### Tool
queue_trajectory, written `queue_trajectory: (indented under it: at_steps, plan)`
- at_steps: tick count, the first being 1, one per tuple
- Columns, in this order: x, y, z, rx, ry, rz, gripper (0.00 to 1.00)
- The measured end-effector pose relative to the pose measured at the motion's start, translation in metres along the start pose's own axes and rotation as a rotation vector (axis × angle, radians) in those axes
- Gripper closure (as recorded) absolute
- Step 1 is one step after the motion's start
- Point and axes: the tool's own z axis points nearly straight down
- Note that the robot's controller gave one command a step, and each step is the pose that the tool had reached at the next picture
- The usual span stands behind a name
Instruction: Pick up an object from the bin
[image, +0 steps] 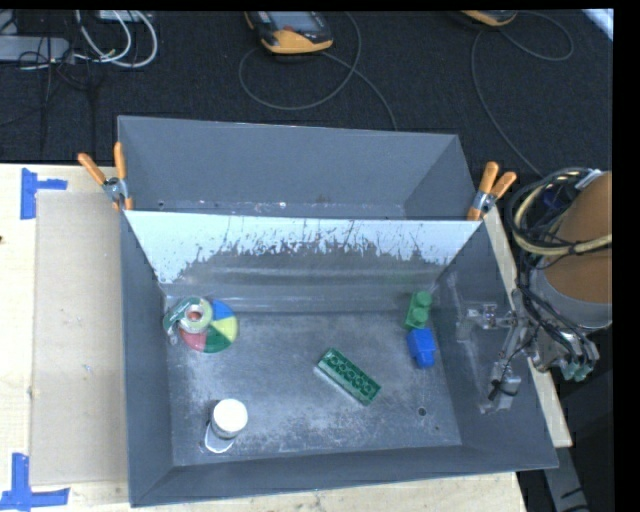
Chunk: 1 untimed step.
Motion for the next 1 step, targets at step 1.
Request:
queue_trajectory:
  at_steps: [1]
  plan:
    - [-0.0016,0.0007,-0.0044,0.002,-0.009,-0.004,0.0]
